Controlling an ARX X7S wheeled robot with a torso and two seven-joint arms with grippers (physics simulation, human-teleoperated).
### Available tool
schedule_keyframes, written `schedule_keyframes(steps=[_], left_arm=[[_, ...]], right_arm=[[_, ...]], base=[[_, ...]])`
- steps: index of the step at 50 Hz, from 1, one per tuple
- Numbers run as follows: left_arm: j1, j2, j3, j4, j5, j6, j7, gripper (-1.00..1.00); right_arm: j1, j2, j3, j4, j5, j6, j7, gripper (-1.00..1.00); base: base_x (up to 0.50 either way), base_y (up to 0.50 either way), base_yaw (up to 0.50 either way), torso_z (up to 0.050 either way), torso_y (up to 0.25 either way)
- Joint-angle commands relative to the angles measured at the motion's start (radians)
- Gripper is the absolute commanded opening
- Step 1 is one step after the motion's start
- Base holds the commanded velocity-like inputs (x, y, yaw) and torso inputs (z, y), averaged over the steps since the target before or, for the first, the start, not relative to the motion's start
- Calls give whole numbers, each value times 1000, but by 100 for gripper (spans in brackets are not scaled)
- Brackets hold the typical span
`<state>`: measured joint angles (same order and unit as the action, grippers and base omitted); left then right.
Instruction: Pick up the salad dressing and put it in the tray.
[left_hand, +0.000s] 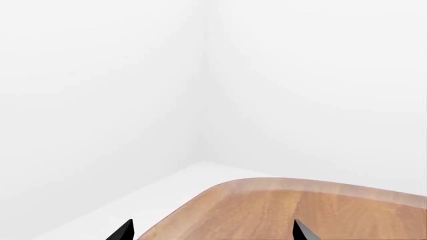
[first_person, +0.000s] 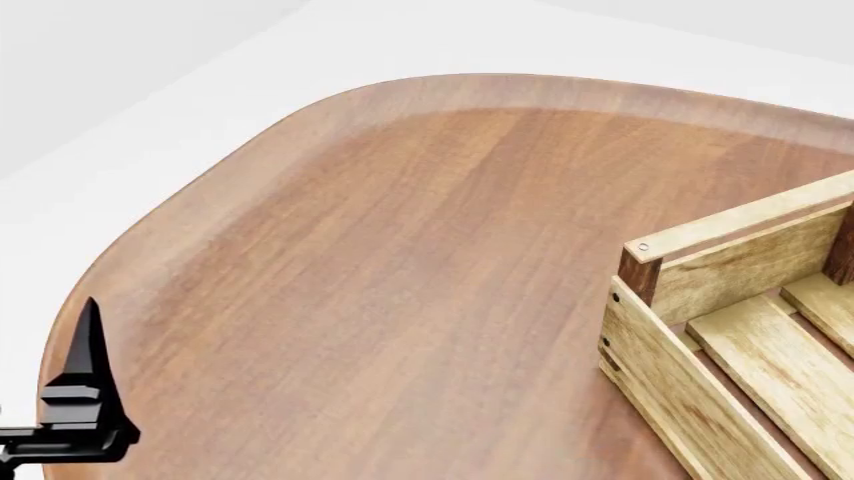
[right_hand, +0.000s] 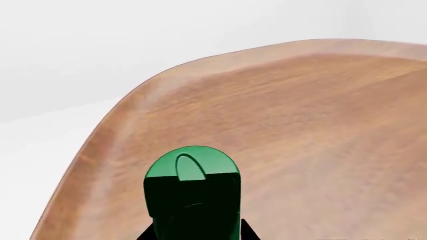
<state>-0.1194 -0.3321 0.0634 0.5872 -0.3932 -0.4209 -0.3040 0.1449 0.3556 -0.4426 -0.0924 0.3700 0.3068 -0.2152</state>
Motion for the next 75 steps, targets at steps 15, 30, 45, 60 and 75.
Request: schedule_keyframes(steps=[15,30,45,60,75], left_arm=[[13,-9,52,-6,9,3,13,100],[23,-16,56,1,-1,1,11,100],[24,-17,55,-17,-2,15,9,100],[21,-20,52,-21,-6,21,3,100],[8,-27,56,-15,-7,14,-4,100]], right_arm=[[-25,63,112,-272,57,51,107,-100],[-26,109,248,-479,126,103,223,-100],[41,133,387,-524,160,172,349,-100],[121,178,511,-515,203,277,453,-100],[197,193,576,-372,171,289,506,-100]], base=[[0,0,0,0,1],[0,0,0,0,1],[0,0,0,0,0],[0,0,0,0,1],[0,0,0,0,1]])
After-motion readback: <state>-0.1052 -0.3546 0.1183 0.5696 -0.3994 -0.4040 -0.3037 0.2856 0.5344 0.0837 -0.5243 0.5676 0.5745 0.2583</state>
